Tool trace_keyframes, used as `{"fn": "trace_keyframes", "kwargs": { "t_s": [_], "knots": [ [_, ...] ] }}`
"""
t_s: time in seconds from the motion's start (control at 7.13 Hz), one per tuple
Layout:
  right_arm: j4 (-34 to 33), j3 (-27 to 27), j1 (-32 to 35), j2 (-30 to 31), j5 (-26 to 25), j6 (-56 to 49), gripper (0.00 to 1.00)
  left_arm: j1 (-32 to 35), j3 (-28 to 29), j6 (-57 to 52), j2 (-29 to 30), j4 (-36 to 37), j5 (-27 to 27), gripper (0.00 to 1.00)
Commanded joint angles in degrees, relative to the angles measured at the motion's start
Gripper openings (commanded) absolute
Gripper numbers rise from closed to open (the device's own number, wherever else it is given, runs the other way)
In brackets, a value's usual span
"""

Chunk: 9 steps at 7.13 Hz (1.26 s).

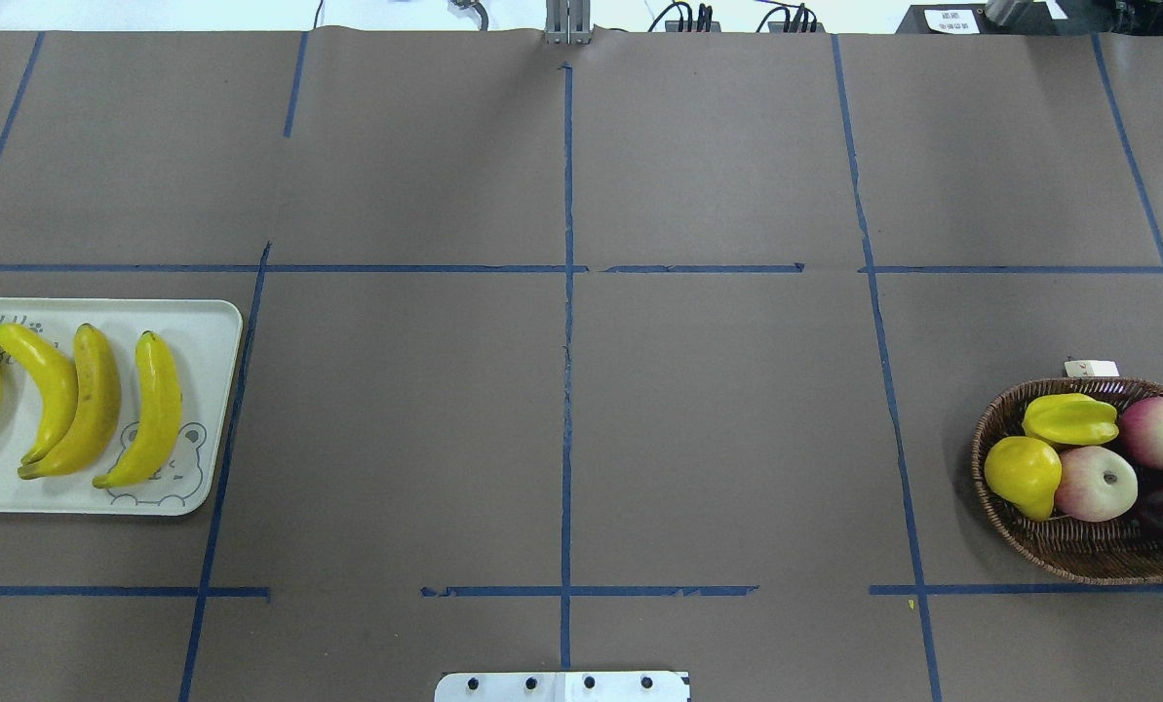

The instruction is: Transfer all bananas from basket to plate

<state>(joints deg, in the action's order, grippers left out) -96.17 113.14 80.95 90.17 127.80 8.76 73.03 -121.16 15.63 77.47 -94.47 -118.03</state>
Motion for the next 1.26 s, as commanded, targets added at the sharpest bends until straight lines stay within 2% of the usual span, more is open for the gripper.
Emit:
{"fn": "trace_keyframes", "kwargs": {
  "t_s": [0.0, 0.14, 0.42, 0.7, 0.98, 1.12],
  "knots": [
    [0.1, -7.6, 10.1, 2.9, 5.9, -16.7, 1.00, 12.6, 15.0, -15.9, 5.6, 1.8, -9.9, 1.00],
    [0.4, -7.1, 10.3, 3.6, 6.3, -17.4, 1.00, 12.7, 17.3, -16.2, 5.7, 1.7, -11.1, 1.00],
    [0.2, -7.5, 10.3, 5.5, 6.6, -17.1, 1.00, 13.4, 17.9, -15.9, 5.1, 3.1, -11.1, 1.00],
    [0.1, -10.6, 11.3, 6.4, 7.7, -17.3, 1.00, 14.5, 18.2, -15.5, 5.2, 5.5, -11.3, 1.00],
    [0.1, -12.8, 14.1, 6.4, 10.4, -17.3, 1.00, 16.8, 20.5, -15.8, 4.7, 5.2, -19.6, 1.00],
    [0.2, -13.6, 15.1, 6.4, 11.2, -17.5, 1.00, 16.9, 20.7, -16.0, 4.5, 4.7, -19.5, 1.00]
  ]
}}
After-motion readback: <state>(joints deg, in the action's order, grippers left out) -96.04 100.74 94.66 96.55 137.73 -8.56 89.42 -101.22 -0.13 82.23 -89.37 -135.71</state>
